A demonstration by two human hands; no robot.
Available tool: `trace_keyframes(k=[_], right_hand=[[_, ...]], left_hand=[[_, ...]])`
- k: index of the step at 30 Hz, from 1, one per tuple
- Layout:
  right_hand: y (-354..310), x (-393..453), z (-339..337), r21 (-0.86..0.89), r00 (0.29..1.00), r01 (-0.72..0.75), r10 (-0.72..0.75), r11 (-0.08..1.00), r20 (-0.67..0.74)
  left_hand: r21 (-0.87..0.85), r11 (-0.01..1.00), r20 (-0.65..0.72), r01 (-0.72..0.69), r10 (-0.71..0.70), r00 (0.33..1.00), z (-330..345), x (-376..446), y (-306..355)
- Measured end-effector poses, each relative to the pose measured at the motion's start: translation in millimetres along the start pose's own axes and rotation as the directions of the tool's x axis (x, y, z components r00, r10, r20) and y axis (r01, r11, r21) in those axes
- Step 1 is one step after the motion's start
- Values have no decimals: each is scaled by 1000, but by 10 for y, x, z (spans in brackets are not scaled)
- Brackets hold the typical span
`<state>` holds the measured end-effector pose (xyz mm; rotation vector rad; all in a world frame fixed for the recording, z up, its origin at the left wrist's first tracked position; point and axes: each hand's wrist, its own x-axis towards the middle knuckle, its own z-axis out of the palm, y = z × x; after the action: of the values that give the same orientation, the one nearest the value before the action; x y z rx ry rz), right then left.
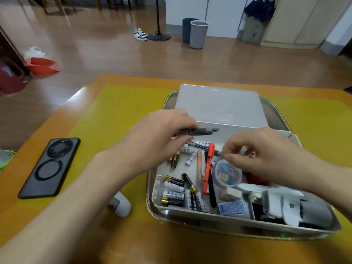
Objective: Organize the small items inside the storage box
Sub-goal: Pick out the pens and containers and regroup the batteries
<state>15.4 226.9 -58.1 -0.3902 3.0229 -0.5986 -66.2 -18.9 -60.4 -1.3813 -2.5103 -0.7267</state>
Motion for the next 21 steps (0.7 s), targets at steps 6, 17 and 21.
trace_keyframes(k=[6, 17, 21], right_hand=[[-86, 355, 283, -164, 960, 113, -65, 980, 274], [-84, 612, 566, -239, 928, 228, -136, 944, 348], [-58, 438, 358, 7, 980, 196, -196, 981, 28]], left_hand=[[-79, 978, -52, 195, -199, 979, 24, -159, -199], [31, 907, 151, 420, -419, 895, 222, -170, -460], [82, 929, 136, 361, -369, 919, 235, -56, -414]])
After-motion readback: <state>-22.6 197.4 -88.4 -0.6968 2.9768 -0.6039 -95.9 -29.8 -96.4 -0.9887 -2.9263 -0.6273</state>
